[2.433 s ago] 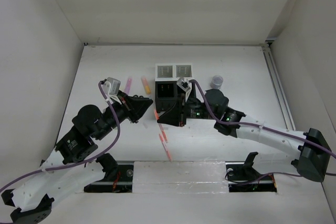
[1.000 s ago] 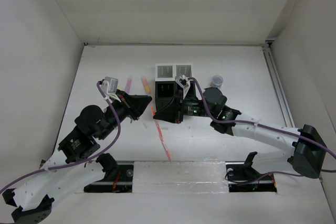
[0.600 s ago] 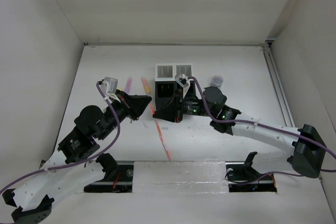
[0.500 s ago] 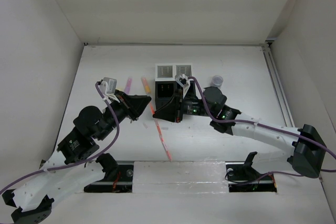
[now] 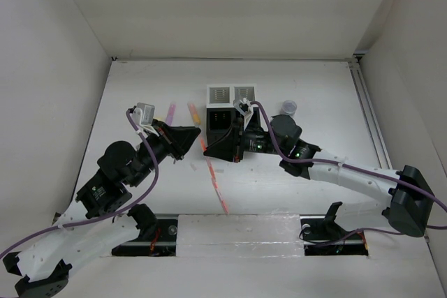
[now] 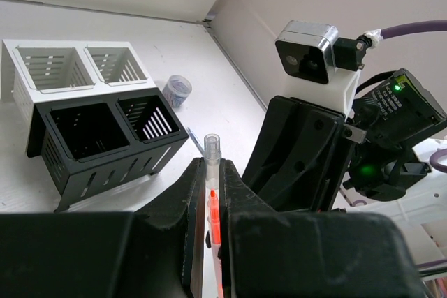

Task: Sort the stationery into containers
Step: Cap the pen

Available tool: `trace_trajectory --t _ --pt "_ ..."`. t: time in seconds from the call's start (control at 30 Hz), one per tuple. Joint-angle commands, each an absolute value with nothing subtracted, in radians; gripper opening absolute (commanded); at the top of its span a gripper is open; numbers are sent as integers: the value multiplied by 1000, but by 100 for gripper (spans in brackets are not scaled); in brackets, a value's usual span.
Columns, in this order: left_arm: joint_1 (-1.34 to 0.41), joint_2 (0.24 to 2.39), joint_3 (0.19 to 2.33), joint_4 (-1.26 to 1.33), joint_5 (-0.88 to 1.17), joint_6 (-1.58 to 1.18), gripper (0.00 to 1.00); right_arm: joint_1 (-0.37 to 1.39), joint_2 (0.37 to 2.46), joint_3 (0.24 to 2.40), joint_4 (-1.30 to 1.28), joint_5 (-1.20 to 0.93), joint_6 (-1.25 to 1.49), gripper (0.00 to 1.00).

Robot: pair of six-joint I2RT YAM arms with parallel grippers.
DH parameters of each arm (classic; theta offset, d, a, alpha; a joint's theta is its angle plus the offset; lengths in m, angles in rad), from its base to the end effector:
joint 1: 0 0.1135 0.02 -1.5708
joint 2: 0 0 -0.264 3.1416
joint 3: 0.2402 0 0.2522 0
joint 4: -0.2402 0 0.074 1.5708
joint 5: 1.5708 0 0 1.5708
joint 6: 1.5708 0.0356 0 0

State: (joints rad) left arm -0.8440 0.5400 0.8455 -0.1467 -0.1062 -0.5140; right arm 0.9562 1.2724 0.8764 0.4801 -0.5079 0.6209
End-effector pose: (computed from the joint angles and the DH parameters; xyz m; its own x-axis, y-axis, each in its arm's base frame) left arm 0.0807 -0.0850 0.3974 -0.2397 -0.4662 -0.8516 0.6382 0.5854 -0.5001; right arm 0.1567 0.2520 0.3355 -0.5385 0.1186 -0.8342 -0.8361 0.0478 0.5465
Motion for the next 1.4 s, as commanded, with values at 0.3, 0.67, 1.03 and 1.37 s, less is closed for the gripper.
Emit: trace_trajectory --t 0.3,0.67,1.03,1.37 --pt "-842 541 847 -110 -101 -518 0 953 1273 933 514 -494 604 0" --pt "-842 560 847 -120 -81 -518 0 943 1273 951 505 -494 595 0" --pt "-842 569 847 -120 -20 -491 0 900 1273 960 505 -512 604 0" --pt "-842 598 838 -101 0 -500 0 891 1264 969 578 -531 659 0"
